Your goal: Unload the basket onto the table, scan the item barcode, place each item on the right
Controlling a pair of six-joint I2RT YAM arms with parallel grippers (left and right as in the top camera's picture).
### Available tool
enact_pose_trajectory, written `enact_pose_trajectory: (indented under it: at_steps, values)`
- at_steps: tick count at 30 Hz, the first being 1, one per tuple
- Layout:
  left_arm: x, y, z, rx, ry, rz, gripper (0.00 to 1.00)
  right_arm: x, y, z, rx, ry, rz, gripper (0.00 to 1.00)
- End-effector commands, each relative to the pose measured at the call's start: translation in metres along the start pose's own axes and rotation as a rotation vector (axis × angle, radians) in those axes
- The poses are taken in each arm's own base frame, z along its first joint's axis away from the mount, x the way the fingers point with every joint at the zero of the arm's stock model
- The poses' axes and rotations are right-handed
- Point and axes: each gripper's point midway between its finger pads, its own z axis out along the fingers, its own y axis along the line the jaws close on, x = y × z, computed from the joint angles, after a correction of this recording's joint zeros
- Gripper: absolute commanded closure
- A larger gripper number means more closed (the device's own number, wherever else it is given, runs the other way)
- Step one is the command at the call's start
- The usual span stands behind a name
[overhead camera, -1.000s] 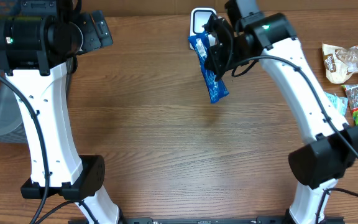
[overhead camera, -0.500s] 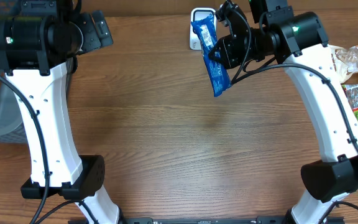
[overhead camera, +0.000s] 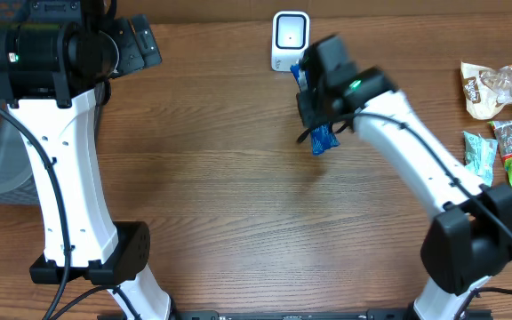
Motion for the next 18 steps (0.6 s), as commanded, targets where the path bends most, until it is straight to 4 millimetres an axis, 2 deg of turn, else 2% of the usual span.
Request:
enact_pose_trajectory:
  at_steps: [1,7,8,9,11,16,18]
  values:
    - [-0.001,0.003,-0.002,-0.012,-0.008,0.006,0.00,-0.003,-0.026,0.007,0.292,-0.078,0.004,0.96]
    - [-0.001,0.003,-0.002,-0.012,-0.008,0.006,0.00,0.020,0.001,0.056,0.333,-0.010,-0.107,0.96]
    - [-0.001,0.003,-0.002,-0.012,-0.008,0.006,0.00,0.024,0.005,0.063,0.334,0.007,-0.142,0.91]
    - [-0.001,0.003,-0.002,-0.012,-0.008,0.006,0.00,0.029,0.008,0.069,0.334,0.026,-0.188,0.80]
    - [-0.001,0.003,-0.002,-0.012,-0.008,0.006,0.00,0.034,0.014,0.072,0.330,0.041,-0.233,0.64]
    - [-0.001,0.003,-0.002,-0.012,-0.008,0.006,0.00,0.021,0.028,0.060,0.307,-0.005,-0.206,0.49]
    - [-0.001,0.003,-0.002,-0.012,-0.008,0.006,0.00,0.012,0.028,0.051,0.292,-0.019,-0.166,0.48]
